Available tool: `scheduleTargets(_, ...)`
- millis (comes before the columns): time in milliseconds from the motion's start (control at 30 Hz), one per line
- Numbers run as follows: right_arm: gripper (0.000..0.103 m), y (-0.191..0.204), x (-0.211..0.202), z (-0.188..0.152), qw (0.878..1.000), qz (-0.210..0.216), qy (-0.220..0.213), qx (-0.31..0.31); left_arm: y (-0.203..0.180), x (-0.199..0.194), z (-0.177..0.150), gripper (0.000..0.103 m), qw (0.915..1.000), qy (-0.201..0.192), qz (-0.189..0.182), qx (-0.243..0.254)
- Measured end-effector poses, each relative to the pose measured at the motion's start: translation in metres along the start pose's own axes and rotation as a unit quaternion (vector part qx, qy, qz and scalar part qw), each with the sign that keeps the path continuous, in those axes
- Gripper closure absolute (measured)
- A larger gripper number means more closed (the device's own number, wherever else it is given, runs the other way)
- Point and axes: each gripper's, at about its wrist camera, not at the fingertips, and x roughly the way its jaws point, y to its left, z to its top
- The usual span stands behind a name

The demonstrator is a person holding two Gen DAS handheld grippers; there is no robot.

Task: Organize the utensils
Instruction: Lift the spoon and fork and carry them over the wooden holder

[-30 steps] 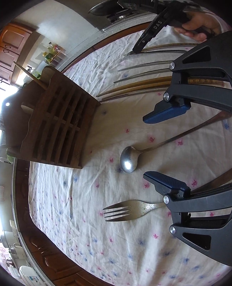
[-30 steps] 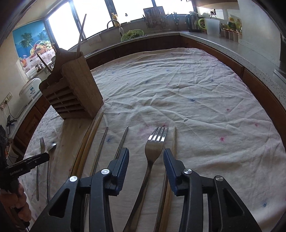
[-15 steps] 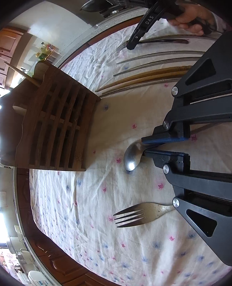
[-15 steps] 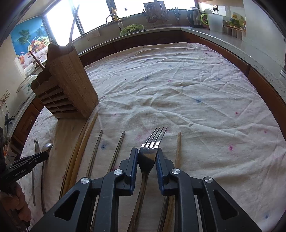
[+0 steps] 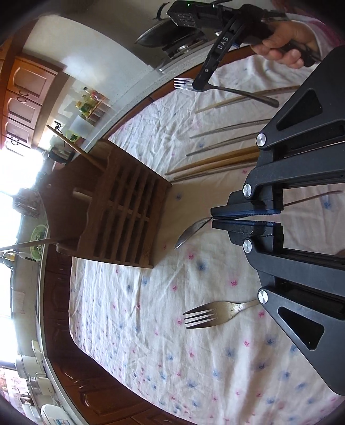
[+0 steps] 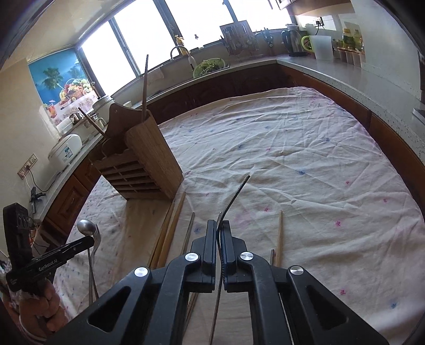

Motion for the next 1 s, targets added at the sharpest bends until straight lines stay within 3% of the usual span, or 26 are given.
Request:
scheduleTargets(433, 0.1, 0.025, -0.042, 0.008, 0.998, 0.023, -0.05, -0.017, -0.012, -0.058, 0.011, 0.101, 0.9969, -0.072, -0.028, 0.008)
scheduleTargets(1000, 0.1, 0.049, -0.058, 0.021, 0.995, 0.045, -0.083, -0.028, -0.007, -0.08, 0.018, 0.101, 0.994, -0.105, -0.024, 0.013)
